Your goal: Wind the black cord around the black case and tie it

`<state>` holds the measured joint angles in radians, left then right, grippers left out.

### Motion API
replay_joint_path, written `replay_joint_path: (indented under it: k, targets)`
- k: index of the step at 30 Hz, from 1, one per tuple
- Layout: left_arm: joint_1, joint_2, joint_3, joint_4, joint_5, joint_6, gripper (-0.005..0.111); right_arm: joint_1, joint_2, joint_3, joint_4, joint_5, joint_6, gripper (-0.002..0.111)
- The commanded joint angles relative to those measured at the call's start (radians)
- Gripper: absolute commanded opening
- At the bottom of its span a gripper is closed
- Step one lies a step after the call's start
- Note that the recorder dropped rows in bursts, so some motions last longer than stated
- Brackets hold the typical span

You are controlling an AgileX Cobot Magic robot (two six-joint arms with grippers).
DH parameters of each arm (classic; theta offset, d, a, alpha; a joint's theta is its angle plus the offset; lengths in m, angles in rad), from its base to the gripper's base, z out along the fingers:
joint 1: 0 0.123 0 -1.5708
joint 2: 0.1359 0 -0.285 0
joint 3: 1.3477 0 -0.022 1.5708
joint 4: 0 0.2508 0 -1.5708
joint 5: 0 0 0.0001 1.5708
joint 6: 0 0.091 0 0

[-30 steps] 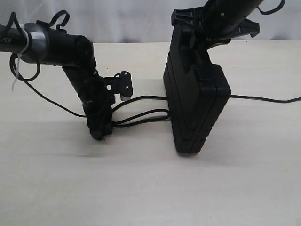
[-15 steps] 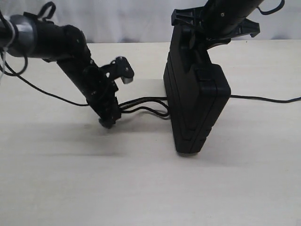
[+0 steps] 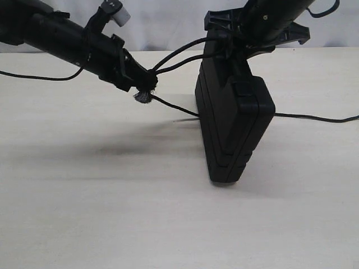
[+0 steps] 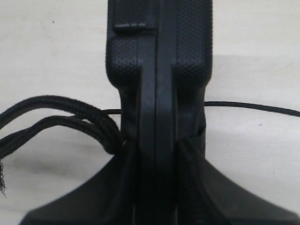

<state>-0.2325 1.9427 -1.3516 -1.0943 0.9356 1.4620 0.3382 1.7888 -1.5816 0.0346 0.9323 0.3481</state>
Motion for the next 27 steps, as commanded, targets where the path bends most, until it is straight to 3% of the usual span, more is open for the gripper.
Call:
replay_joint_path:
  k: [1, 4, 19, 27]
  targets:
    - [-0.007, -0.010, 0.001, 0.058, 0.013, -0.064, 0.000, 0.002, -0.004, 0.001, 0.014, 0.006, 0.004, 0.004]
    - [-0.007, -0.010, 0.001, 0.175, -0.023, -0.126, 0.000, 0.002, -0.004, 0.001, 0.014, 0.006, 0.004, 0.004]
    - [-0.082, -0.039, 0.001, 0.170, -0.085, -0.125, 0.000, 0.002, -0.004, 0.001, 0.014, 0.006, 0.004, 0.004]
    - [-0.126, -0.114, 0.001, 0.307, -0.091, -0.232, 0.000, 0.002, -0.004, 0.001, 0.014, 0.006, 0.004, 0.004]
